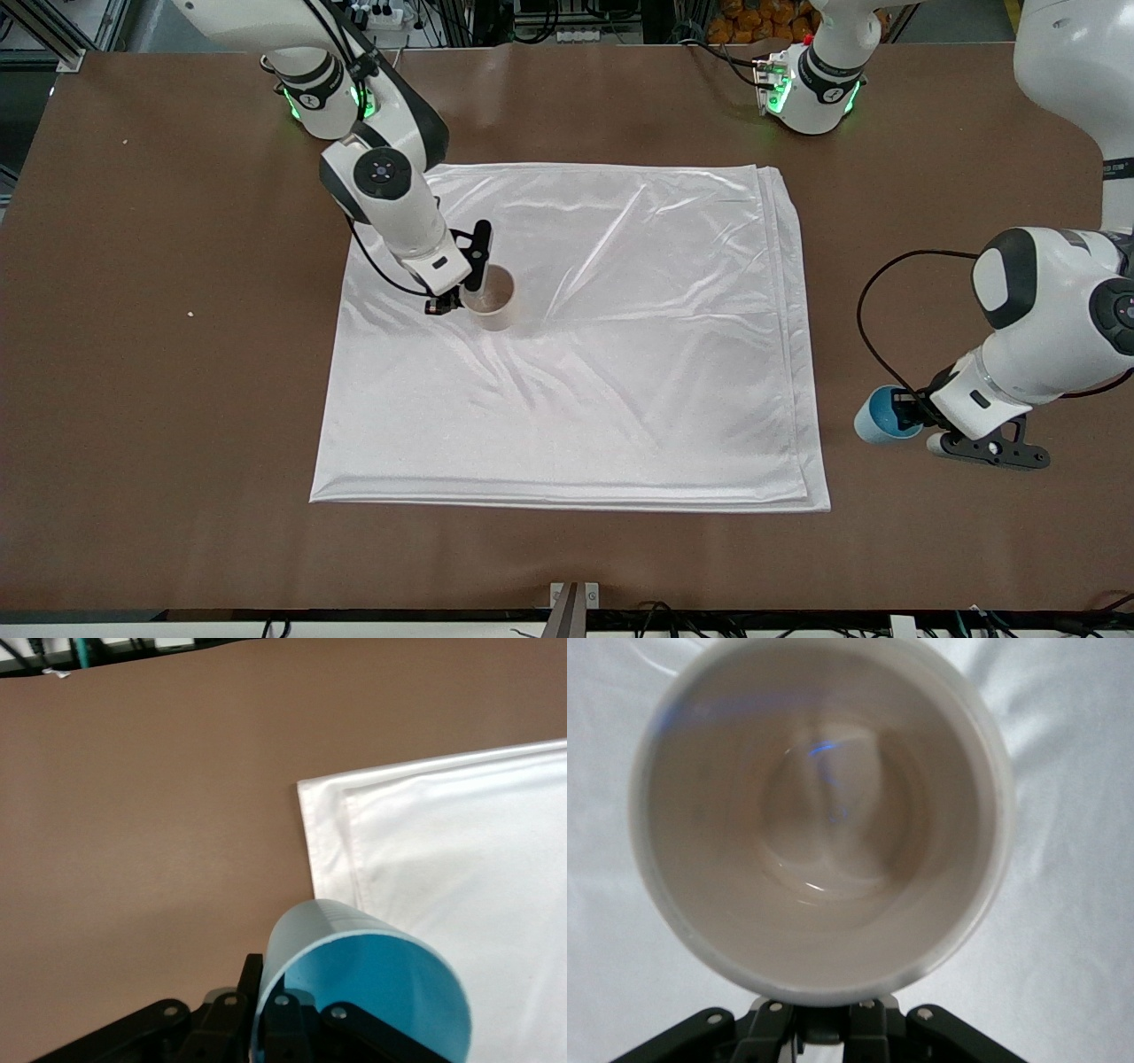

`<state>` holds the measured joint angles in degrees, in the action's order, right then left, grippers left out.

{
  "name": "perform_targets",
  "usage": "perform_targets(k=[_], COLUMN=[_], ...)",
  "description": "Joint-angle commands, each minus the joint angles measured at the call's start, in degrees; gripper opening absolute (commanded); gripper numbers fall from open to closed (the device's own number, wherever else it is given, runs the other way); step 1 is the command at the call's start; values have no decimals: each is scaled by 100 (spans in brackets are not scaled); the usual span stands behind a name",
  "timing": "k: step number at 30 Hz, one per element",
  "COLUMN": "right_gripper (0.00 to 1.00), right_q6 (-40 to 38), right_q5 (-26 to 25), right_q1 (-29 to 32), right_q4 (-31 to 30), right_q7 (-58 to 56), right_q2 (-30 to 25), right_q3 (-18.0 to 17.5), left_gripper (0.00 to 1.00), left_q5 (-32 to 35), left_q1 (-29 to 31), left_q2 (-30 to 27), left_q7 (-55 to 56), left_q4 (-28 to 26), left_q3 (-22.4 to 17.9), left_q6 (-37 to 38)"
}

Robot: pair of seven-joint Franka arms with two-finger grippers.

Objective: Place blue cup into white mug on cloth

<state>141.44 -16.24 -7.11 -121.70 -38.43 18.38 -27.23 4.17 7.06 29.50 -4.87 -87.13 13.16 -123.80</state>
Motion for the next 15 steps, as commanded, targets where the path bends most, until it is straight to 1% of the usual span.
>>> perform_targets(k=[1, 8, 11, 15], right_gripper=[0, 0, 0, 0], right_q6=[-73, -56, -73, -56], right_q5=[-415, -529, -757, -1065], right_q1=[-273, -607, -774, -889], right_q4=[524, 937, 1139, 1254], right_q7=[512, 705, 959, 1329], right_q2=[543, 1018, 1211, 1414], right_q3=[25, 51, 104, 166], left_gripper=[0, 0, 0, 0], left_q5=[-48, -21, 22, 14], left_q1=[6, -2, -81, -205], left_q2=[-111, -137, -163, -181], left_q7=[-93, -129, -94, -84], left_q4=[56, 65, 56, 56], left_q3=[169, 450, 477, 451], left_q6=[242, 426, 435, 444])
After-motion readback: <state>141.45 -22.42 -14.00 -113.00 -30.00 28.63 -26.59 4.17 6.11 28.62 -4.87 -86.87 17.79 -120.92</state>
